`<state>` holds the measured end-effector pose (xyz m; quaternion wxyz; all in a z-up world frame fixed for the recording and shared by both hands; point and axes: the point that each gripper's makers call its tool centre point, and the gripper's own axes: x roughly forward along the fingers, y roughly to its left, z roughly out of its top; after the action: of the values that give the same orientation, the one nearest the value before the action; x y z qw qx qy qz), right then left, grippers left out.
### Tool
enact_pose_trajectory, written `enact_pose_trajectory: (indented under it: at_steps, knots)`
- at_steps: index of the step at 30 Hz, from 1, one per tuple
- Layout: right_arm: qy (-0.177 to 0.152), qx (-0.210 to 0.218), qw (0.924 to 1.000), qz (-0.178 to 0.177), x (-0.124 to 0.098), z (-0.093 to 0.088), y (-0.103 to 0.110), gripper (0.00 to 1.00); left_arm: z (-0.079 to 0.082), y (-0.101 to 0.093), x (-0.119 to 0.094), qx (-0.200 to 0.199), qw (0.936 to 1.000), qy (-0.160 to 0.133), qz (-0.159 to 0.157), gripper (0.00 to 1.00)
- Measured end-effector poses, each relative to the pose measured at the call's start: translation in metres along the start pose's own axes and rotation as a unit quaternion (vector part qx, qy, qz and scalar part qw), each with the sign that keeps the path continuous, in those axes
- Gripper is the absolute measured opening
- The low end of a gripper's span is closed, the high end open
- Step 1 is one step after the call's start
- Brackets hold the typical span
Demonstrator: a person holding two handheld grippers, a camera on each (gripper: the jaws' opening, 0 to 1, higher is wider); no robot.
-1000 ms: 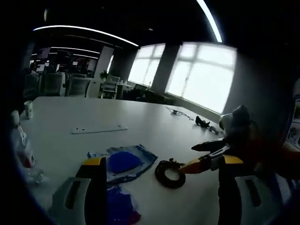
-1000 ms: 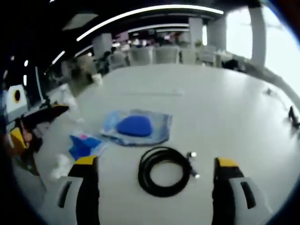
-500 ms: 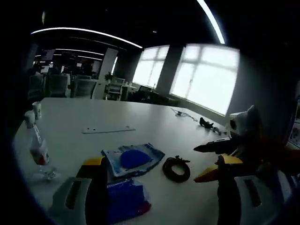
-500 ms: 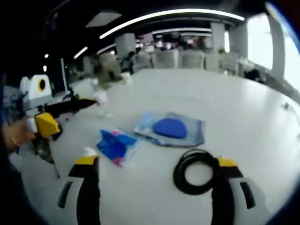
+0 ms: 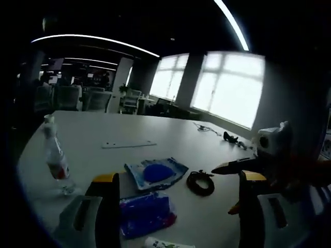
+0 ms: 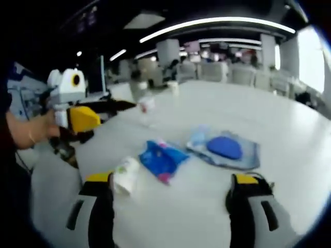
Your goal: Arrange the tabletop items into an orderly group along one side of the table until the central work area is clear of visible clutter.
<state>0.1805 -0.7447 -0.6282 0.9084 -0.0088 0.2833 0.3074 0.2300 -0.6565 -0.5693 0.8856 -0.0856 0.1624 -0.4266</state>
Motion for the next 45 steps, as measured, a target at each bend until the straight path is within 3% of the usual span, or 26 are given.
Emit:
enact_pose_trajectory:
  at_steps: [12, 15, 20, 29, 37, 45]
  knots:
    - [-0.011, -0.063, 0.9964, 0.055, 0.013, -0.02, 0.031, 0.77, 0.0, 0.014, -0.023, -0.004, 0.9997, -0.016, 0.019, 0.92]
    - [0.006, -0.086, 0.9938, 0.07, 0.018, -0.035, 0.041, 0.74, 0.005, 0.016, -0.029, -0.017, 0.9991, -0.034, 0.017, 0.92]
    - [0.019, -0.112, 0.99, 0.083, 0.026, -0.05, 0.055, 0.67, 0.003, 0.02, -0.037, -0.005, 0.9991, -0.032, 0.026, 0.9]
    - [0.007, -0.131, 0.9859, 0.104, 0.037, -0.05, 0.072, 0.53, 0.001, 0.025, -0.05, 0.003, 0.9987, -0.039, 0.034, 0.88]
    - [0.02, -0.155, 0.9819, 0.106, 0.05, -0.06, 0.08, 0.44, -0.007, 0.035, -0.059, 0.008, 0.9983, -0.026, 0.052, 0.85]
    - [0.025, -0.21, 0.9702, 0.119, 0.057, -0.06, 0.092, 0.34, -0.013, 0.042, -0.066, 0.009, 0.9977, -0.02, 0.064, 0.83]
